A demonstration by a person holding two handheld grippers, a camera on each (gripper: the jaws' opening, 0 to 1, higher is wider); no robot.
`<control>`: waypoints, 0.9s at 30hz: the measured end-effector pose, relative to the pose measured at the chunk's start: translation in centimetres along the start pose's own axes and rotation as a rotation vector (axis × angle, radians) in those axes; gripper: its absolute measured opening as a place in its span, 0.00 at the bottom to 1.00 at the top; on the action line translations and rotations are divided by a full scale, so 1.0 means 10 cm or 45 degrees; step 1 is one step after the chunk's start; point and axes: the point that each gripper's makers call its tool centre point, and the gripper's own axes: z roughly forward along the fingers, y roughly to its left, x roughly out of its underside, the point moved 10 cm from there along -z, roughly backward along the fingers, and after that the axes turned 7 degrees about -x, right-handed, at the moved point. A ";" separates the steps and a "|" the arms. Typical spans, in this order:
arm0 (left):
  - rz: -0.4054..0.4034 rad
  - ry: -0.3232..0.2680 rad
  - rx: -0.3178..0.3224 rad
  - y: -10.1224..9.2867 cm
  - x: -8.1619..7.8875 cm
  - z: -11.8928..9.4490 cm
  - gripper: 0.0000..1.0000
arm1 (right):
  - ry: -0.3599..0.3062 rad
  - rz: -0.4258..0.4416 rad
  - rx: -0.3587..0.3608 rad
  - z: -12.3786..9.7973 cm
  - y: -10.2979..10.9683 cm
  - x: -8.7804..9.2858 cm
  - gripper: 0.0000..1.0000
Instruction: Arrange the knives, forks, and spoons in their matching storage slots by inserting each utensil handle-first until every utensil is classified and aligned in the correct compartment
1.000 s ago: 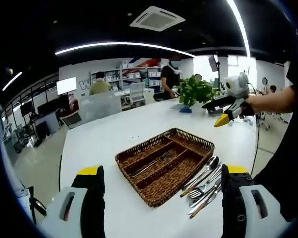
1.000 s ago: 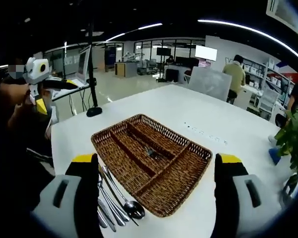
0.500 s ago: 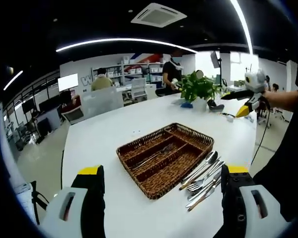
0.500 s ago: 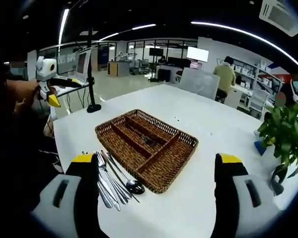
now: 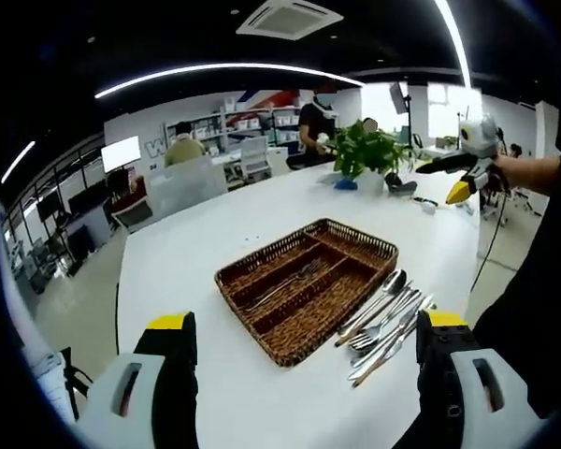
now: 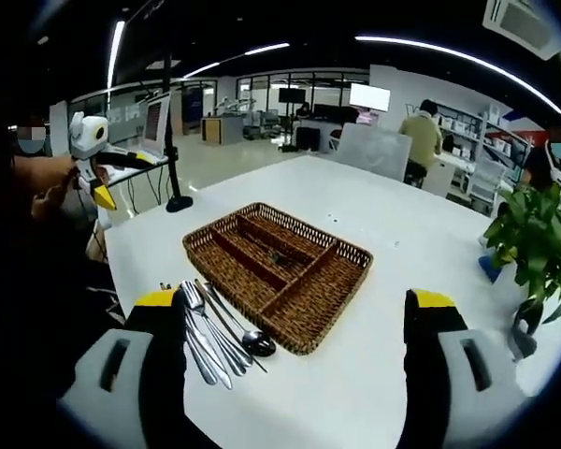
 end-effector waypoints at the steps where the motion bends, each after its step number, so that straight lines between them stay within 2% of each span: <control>1: 0.007 0.002 0.004 0.00 -0.01 0.00 0.99 | 0.004 0.002 0.001 -0.01 0.00 0.00 1.00; 5: 0.045 0.014 0.061 -0.01 -0.15 0.02 0.99 | 0.017 -0.002 0.020 -0.06 0.01 0.01 1.00; 8: 0.108 -0.002 0.114 -0.04 -0.35 0.04 0.99 | 0.000 0.010 0.028 -0.08 0.01 0.00 1.00; 9: 0.175 -0.034 0.112 -0.04 -0.45 0.05 0.99 | -0.004 0.012 0.028 -0.09 0.02 0.00 1.00; 10: 0.194 -0.042 0.103 -0.04 -0.49 0.05 0.99 | -0.006 0.015 0.029 -0.09 0.02 0.00 1.00; 13: 0.193 -0.045 0.154 -0.07 -0.68 0.09 1.00 | -0.017 0.021 0.039 -0.10 0.00 0.00 1.00; 15: 0.256 -0.021 0.158 -0.05 -0.75 0.12 1.00 | -0.019 0.028 0.040 -0.10 -0.01 0.01 1.00; 19: 0.251 0.003 0.197 -0.03 -0.83 0.19 1.00 | -0.019 0.031 0.037 -0.09 -0.03 0.01 1.00; 21: 0.296 0.030 0.229 -0.06 -0.88 0.24 1.00 | -0.019 0.017 0.036 -0.09 -0.04 0.00 1.00; 24: 0.384 0.027 0.241 -0.12 -0.98 0.29 1.00 | -0.025 0.022 0.024 -0.08 -0.05 -0.02 1.00; 27: 0.395 0.029 0.276 -0.15 -1.05 0.33 1.00 | -0.022 0.017 0.022 -0.07 -0.05 -0.03 1.00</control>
